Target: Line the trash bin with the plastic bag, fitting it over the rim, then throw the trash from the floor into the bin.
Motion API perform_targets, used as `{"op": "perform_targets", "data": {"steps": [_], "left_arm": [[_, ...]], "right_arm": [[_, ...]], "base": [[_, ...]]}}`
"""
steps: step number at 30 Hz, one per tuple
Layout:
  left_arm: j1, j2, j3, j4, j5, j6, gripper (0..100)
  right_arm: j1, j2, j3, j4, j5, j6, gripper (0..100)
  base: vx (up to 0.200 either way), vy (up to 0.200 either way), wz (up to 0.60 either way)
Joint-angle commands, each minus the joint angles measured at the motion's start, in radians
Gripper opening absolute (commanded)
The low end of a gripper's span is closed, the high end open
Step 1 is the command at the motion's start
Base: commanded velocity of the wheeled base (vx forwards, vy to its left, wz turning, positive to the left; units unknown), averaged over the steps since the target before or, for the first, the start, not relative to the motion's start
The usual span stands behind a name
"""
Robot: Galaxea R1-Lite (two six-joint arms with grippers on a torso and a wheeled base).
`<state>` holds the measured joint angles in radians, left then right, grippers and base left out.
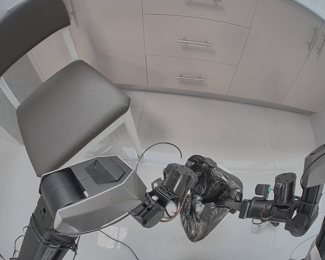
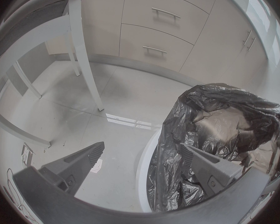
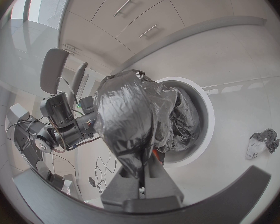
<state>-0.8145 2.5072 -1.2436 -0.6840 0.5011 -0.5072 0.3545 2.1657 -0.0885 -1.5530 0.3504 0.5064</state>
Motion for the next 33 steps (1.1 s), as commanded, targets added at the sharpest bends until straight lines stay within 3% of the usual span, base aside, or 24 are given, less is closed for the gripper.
{"op": "perform_targets", "data": {"steps": [1,24,33], "left_arm": [[0.001,0.004,0.001,0.000,-0.001,-0.001,100],[0.084,0.044,-0.045,0.049,0.002,0.003,100],[0.081,0.047,-0.040,0.046,0.002,0.001,100]], "right_arm": [[0.020,-0.012,0.009,-0.018,0.001,0.003,0],[0.003,-0.012,0.009,-0.018,0.001,0.008,0],[-0.015,-0.004,0.026,-0.018,-0.002,-0.006,0]], "base": [[0.000,0.000,0.00],[0.000,0.000,0.00],[0.000,0.000,0.00]]}}
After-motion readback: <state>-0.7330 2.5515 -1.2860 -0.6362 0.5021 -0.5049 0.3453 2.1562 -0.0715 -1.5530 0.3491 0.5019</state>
